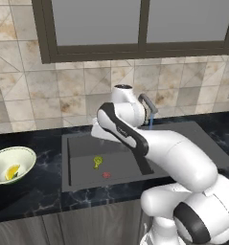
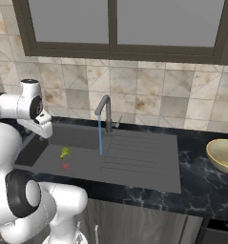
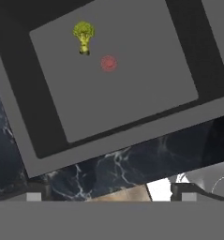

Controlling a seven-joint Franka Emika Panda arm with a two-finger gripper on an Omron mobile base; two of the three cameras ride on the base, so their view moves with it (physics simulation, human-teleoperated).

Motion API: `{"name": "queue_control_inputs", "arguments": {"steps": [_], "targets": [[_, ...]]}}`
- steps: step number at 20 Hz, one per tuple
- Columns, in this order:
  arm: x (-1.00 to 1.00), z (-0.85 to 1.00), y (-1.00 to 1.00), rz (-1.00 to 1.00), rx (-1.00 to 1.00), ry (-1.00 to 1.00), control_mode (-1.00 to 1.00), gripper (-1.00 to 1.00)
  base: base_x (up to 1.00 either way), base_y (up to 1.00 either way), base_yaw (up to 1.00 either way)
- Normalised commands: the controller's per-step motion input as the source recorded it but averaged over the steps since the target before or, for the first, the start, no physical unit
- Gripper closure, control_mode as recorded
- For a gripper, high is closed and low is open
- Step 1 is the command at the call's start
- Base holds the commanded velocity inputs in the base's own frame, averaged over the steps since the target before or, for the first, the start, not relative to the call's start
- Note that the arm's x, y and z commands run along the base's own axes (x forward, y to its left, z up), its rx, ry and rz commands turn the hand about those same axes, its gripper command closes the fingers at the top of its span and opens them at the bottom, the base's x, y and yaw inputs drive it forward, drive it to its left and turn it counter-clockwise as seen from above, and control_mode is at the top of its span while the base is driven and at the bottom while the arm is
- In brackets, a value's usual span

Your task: Pick the lemon wedges from the sink and place them in one bowl. Place the broccoli in the other bowl. Then turn off the sink faucet.

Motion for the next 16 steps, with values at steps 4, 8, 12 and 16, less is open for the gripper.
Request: {"name": "queue_control_inputs", "arguments": {"steps": [4,8,12,16], "targets": [[0.32,-0.21,0.00,0.23,-0.14,0.14,-1.00,-1.00,0.00,0.00,0.00],[0.24,-0.30,0.00,0.28,-0.13,0.04,-1.00,-1.00,0.00,0.00,0.00],[0.05,-0.54,0.00,0.22,-0.02,-0.09,-1.00,-1.00,0.00,0.00,0.00],[0.09,-0.63,0.00,0.10,0.04,-0.34,-1.00,-1.00,0.00,0.00,0.00]]}}
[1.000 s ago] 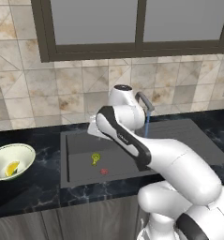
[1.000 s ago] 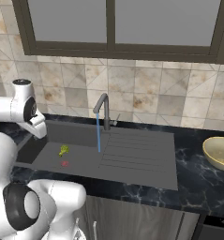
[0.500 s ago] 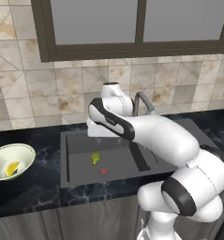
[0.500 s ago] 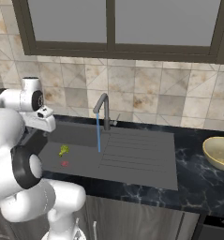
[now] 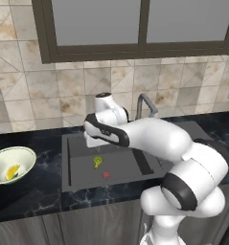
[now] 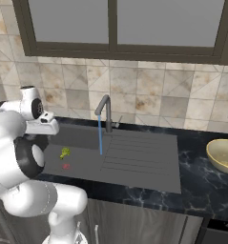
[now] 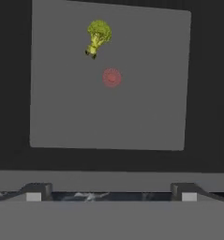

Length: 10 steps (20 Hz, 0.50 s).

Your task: Pick the lemon wedges from the sink and place them in one bowl. Place the broccoli in the other bowl. Then turn off the sink faucet.

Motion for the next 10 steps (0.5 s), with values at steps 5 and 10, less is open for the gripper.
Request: {"name": "queue_control_inputs", "arguments": {"steps": [5,10], "targets": [[0.29,-0.33,0.00,0.01,0.10,-0.32,-1.00,-1.00,0.00,0.00,0.00],[0.39,-0.04,0.00,-0.07,0.13,-0.11,-1.00,-1.00,0.00,0.00,0.00]]}}
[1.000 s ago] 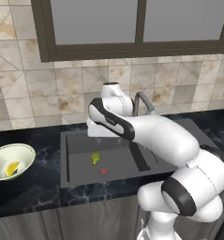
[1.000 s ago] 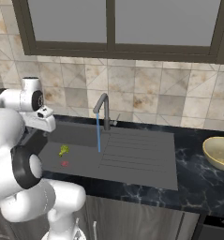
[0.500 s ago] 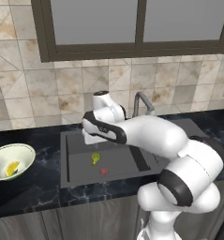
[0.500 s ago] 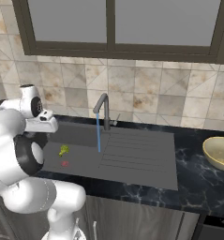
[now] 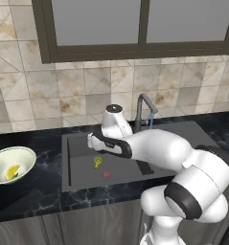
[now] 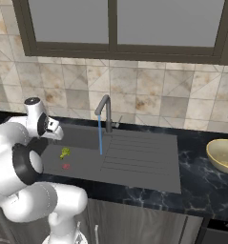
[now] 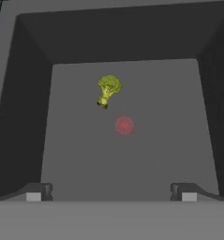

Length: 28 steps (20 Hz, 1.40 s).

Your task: Pick the lemon wedges from the sink and place them in one bowl. Place the broccoli in the other bowl. Then turn off the sink faucet.

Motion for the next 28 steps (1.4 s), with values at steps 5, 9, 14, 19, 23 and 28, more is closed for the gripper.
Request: {"name": "queue_control_inputs", "arguments": {"steps": [5,9,14,19,23,28], "targets": [[0.32,-0.19,0.00,-0.12,0.13,-0.02,-1.00,-1.00,0.00,0.00,0.00],[0.26,-0.31,0.00,-0.10,0.01,-0.03,-1.00,-1.00,0.00,0.00,0.00],[0.25,-0.28,0.04,-0.06,0.00,0.00,-1.00,-1.00,0.00,0.00,0.00],[0.32,-0.26,0.12,-0.03,0.00,0.00,-1.00,-1.00,0.00,0.00,0.00],[0.31,-0.27,0.11,-0.03,0.00,0.00,-1.00,-1.00,0.00,0.00,0.00],[0.31,-0.37,0.07,-0.01,0.00,0.00,-1.00,-1.00,0.00,0.00,0.00]]}}
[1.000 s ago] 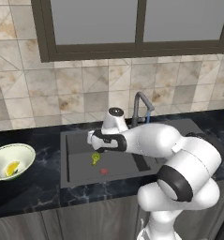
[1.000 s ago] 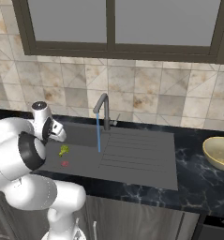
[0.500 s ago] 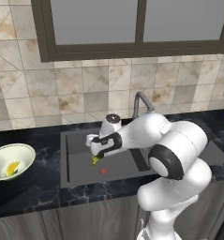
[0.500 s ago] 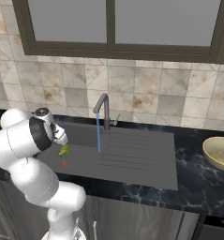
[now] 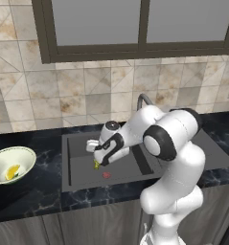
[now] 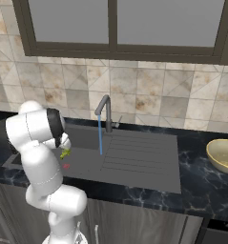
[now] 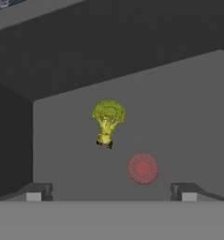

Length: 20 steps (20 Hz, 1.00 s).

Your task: Pick the lemon wedges from the sink and place them in one bowl. Place the broccoli in the other bowl. Then turn off the sink faucet.

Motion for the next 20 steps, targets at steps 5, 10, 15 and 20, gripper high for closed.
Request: {"name": "queue_control_inputs", "arguments": {"steps": [5,10,15,20], "targets": [[0.29,-0.41,0.04,-0.02,0.00,0.00,-1.00,-1.00,0.00,0.00,0.00],[0.26,-0.37,0.10,-0.03,0.00,0.00,-1.00,-1.00,0.00,0.00,0.00],[0.28,-0.28,0.27,-0.07,0.00,0.00,-1.00,-1.00,0.00,0.00,0.00],[0.29,-0.32,0.30,-0.09,0.00,0.00,-1.00,-1.00,0.00,0.00,0.00]]}}
